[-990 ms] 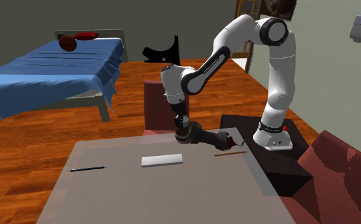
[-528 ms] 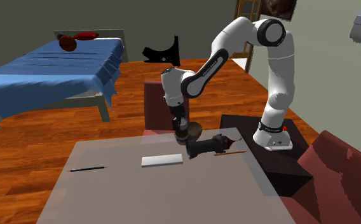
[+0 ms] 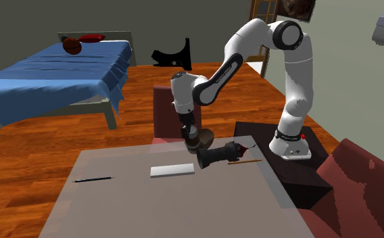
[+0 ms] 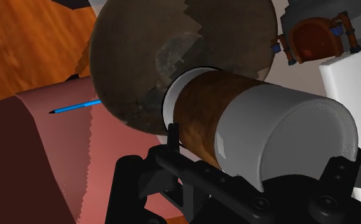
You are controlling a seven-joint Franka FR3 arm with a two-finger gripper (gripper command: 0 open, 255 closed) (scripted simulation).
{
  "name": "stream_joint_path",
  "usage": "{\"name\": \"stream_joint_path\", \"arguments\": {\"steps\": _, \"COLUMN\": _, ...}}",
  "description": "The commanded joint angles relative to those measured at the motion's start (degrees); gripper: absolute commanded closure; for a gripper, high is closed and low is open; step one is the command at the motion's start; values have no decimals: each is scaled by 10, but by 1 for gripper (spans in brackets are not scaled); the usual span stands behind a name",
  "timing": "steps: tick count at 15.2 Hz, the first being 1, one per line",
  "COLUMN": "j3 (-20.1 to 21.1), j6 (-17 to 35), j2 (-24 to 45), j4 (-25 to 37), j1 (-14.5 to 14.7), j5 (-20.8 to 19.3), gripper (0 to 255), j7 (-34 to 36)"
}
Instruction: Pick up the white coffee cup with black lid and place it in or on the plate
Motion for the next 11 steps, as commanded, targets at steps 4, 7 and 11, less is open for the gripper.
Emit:
{"name": "stream_joint_path", "arguments": {"steps": 4, "j3": -3, "j6": -53, "j2": 0, "j4": -4, "j1": -10, "j5": 8, "gripper": 0, "j7": -16}}
{"name": "stream_joint_path", "arguments": {"steps": 7, "j3": 3, "j6": -104, "j2": -21, "j4": 30, "j1": -15, "j5": 23, "gripper": 0, "j7": -26}}
{"name": "stream_joint_path", "arguments": {"steps": 11, "j3": 3, "j6": -104, "j2": -21, "j4": 30, "j1": -15, "j5": 23, "gripper": 0, "j7": -26}}
